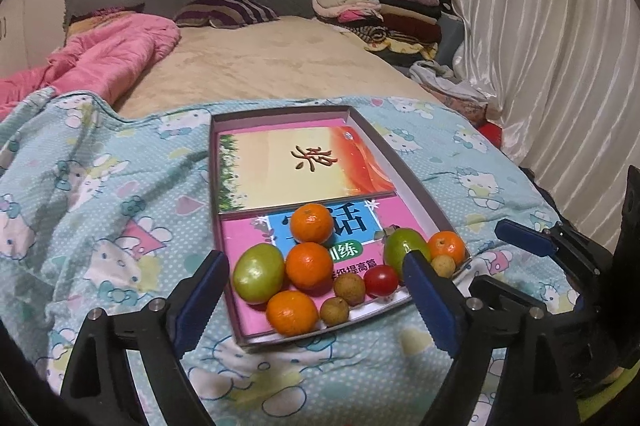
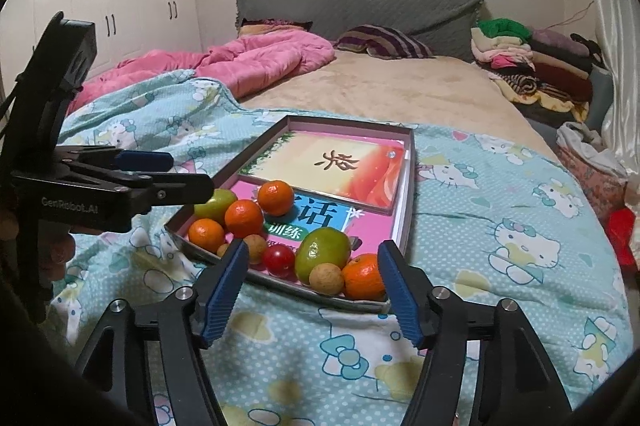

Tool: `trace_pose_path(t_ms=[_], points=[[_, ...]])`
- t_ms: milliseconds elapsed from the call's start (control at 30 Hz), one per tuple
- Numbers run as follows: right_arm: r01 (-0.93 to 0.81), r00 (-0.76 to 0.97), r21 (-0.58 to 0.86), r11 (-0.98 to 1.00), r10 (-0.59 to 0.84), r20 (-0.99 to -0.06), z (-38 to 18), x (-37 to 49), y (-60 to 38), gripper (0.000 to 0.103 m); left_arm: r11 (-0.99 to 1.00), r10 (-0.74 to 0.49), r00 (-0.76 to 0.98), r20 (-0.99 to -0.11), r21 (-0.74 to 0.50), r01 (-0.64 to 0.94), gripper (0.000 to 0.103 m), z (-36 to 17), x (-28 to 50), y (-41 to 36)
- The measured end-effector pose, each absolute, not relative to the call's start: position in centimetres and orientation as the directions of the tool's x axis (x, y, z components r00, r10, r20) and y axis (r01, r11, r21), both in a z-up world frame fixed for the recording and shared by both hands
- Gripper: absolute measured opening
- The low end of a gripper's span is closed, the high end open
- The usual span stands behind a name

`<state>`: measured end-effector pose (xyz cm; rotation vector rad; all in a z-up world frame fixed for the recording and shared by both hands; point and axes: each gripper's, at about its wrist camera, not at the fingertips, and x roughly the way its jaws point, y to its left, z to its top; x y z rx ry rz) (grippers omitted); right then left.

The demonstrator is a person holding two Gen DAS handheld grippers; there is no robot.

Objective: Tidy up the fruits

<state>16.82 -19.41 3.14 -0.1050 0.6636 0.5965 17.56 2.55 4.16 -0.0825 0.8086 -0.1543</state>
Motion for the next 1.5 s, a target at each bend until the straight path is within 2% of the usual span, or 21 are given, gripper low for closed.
trace_pose_path(t_ms=[67, 267, 633, 800, 1500], points=[[-0.549, 0.633, 0.087, 0.831, 0.482, -0.606, 3.2, 16.7, -19.4, 0.070, 0.988, -0.153, 0.695, -0.703, -0.119, 0.096, 0.094, 4.6, 17.0, 2.6], [-0.523, 0.666, 0.047, 0.851, 0.442, -0.600, 3.6, 16.1, -19.6, 0.074, 0.993, -0.116, 0.730, -0.674, -0.095, 0.070, 0.101, 5.1, 14.7, 2.4], [-0.492, 0.714, 0.059, 0.868, 0.441, -0.543, 4.3, 14.9, -20.4, 0.079, 0.997, -0.040, 0.768, -0.639, -0.077, -0.013, 0.102, 4.8, 11.6, 3.0], [-0.491, 0.723, 0.084, 0.867, 0.459, -0.516, 4.5, 13.8, -21.0, 0.080, 0.997, -0.013, 0.756, -0.654, -0.068, -0.041, 0.102, 3.8, 10.9, 3.3], [-0.444, 0.724, 0.135, 0.886, 0.443, -0.529, 2.6, 9.9, -22.7, 0.081, 0.996, -0.004, 0.717, -0.697, -0.066, -0.059, 0.102, 0.9, 7.7, 1.6]])
